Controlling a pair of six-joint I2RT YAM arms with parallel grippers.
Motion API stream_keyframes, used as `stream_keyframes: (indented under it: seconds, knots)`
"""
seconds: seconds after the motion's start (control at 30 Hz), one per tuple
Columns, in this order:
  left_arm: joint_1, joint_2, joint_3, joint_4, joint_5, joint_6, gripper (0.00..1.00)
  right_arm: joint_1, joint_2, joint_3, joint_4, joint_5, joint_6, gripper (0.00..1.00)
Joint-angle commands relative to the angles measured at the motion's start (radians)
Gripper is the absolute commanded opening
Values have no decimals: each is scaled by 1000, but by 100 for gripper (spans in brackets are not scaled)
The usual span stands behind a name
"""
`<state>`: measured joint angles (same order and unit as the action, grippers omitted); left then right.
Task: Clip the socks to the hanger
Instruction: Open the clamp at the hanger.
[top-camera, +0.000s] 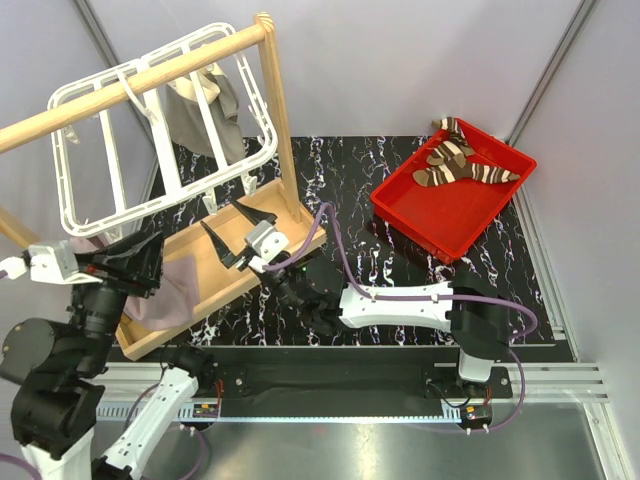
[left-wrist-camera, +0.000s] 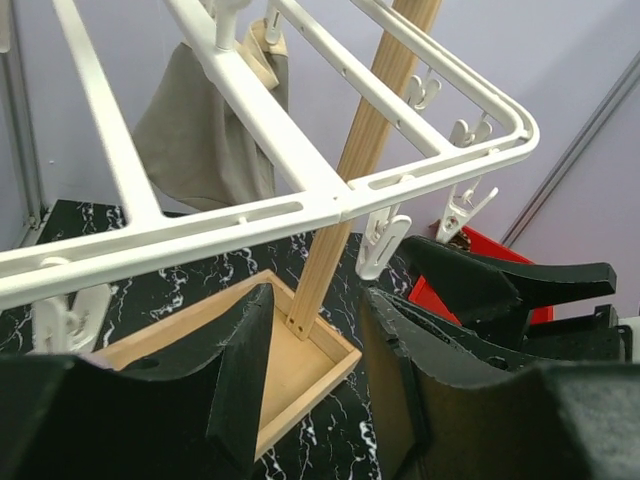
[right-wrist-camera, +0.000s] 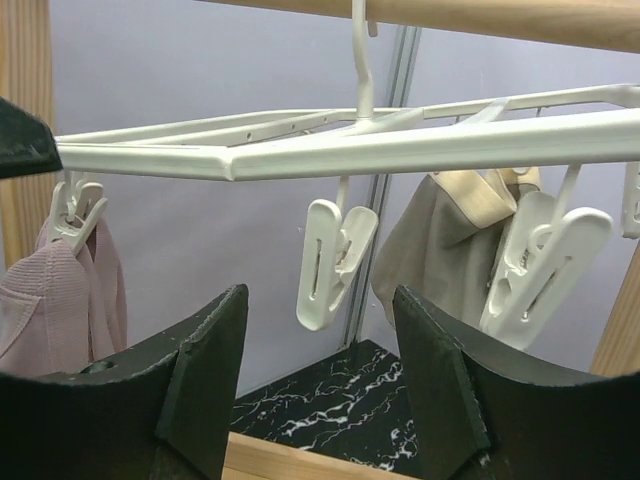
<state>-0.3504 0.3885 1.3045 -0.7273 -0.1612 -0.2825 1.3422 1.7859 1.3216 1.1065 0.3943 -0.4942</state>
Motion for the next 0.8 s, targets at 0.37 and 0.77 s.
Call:
stream_keyframes:
  seconds: [0.37, 0.77]
  knots:
    - [-4, 130, -36, 37, 176, 5, 47, -3, -183, -145, -36, -75, 45, 70]
    - [-2, 56, -65, -46, 77, 49, 48, -6, -4, -56, 171, -72, -20, 61]
